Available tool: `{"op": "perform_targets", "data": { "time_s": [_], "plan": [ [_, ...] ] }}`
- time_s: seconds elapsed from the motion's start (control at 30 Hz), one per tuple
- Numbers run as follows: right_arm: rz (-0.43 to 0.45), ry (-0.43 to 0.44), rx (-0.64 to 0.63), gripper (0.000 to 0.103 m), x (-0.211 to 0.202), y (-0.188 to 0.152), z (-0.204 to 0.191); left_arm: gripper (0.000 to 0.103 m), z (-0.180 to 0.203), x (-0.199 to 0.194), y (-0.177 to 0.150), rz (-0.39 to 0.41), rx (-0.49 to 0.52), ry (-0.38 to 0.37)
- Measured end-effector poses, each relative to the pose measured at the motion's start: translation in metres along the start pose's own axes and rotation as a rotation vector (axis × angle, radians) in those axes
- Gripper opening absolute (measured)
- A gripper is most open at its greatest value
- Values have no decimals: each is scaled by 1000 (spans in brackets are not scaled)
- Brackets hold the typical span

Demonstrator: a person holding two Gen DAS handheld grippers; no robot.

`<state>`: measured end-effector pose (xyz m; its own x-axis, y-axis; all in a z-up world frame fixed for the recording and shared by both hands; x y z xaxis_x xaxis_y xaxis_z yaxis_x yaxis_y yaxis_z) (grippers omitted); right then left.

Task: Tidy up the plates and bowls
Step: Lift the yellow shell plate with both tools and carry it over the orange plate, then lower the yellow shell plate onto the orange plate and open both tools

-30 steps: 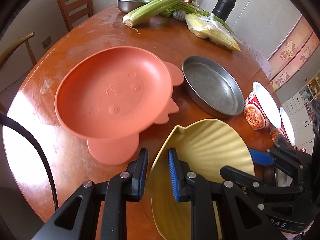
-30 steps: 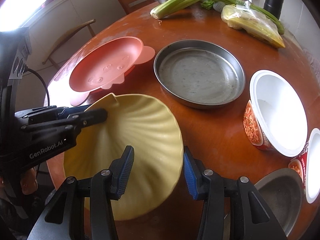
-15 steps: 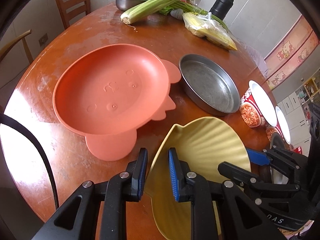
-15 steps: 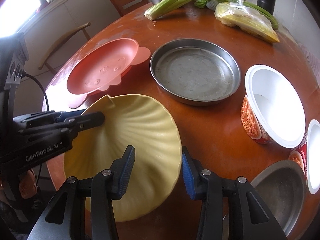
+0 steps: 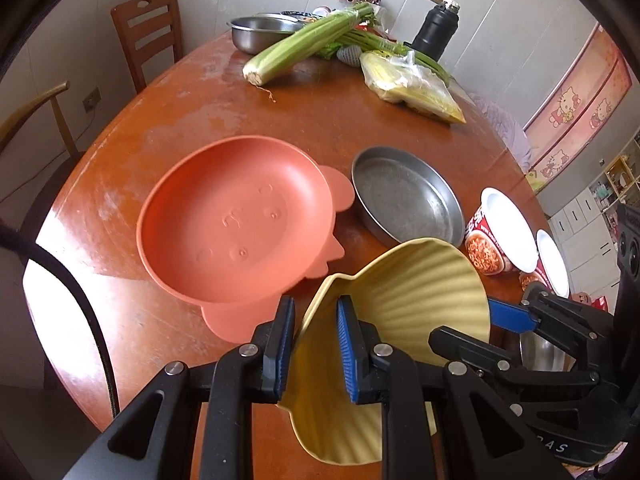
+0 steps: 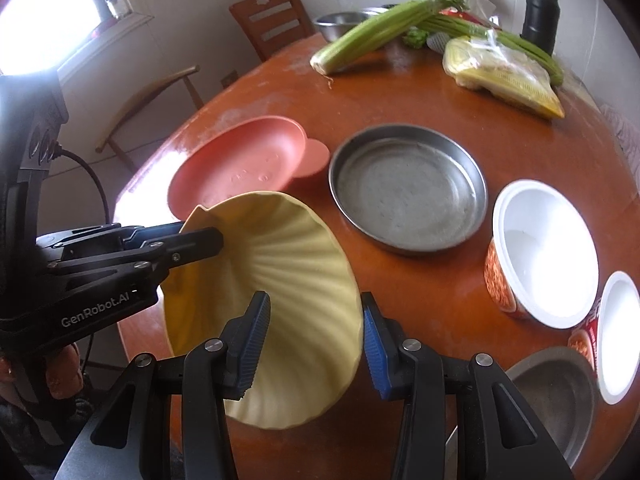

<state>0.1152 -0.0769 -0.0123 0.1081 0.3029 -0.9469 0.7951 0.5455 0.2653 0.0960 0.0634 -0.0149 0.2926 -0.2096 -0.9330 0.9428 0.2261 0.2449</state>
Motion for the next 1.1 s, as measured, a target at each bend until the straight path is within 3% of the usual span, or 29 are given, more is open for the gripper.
{"op": "perform_targets", "data": {
  "time_s": [0.5, 0.83, 1.1],
  "plan": [
    [36, 19, -38, 47, -7, 37, -31, 23, -27, -36, 23, 79, -25, 64],
    [86, 94, 70, 47, -13, 83, -36, 25, -42, -62, 68, 124, 15, 111],
    [82, 134, 169, 48, 1, 106, -28, 25, -55, -45, 95, 89, 38, 117]
  ]
}}
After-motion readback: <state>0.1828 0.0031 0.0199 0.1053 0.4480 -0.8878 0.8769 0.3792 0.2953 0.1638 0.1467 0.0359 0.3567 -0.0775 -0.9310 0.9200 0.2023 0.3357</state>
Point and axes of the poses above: each gripper's, at about its wrist camera, not at the fingertips, and x roughly the way its jaws point, z to its right, y to its top, the point moved 2 cm from there along x, roughly the way its jaws point, and after that the axes turned 14 degrees about -z, right-handed, at the moved point
